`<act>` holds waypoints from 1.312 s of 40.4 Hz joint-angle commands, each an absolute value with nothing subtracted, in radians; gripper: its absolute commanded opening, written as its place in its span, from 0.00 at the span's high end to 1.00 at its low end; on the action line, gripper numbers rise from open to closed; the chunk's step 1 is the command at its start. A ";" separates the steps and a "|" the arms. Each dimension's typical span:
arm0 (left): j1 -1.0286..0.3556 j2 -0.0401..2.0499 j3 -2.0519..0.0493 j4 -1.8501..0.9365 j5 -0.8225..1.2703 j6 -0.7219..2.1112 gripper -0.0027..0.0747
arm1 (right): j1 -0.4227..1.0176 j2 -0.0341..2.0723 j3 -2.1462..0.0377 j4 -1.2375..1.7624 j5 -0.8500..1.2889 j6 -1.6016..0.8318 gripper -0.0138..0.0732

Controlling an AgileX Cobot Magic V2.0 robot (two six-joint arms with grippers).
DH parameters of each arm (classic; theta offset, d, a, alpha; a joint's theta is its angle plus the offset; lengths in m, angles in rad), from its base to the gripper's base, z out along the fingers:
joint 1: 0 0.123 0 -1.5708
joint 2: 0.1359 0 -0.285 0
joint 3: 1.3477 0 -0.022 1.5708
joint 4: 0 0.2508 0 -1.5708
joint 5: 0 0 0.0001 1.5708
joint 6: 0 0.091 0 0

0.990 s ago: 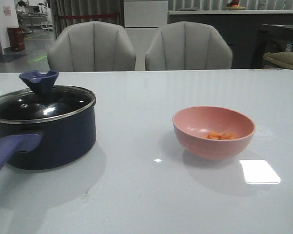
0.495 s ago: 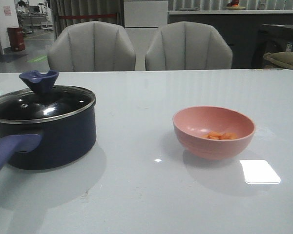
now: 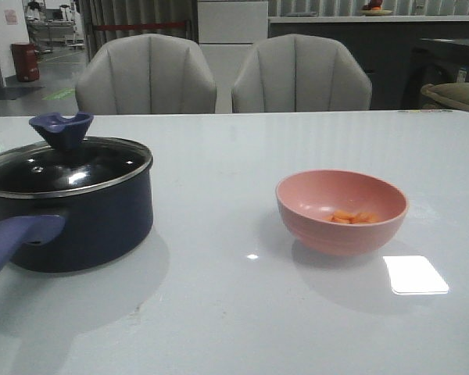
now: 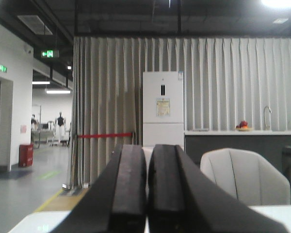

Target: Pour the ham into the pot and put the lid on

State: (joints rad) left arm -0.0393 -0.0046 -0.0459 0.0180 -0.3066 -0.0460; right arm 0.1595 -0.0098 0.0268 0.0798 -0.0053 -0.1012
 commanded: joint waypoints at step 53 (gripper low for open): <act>-0.038 0.361 -0.409 -0.067 0.210 -0.057 0.24 | 0.152 -0.030 0.022 0.070 -0.093 -0.105 0.67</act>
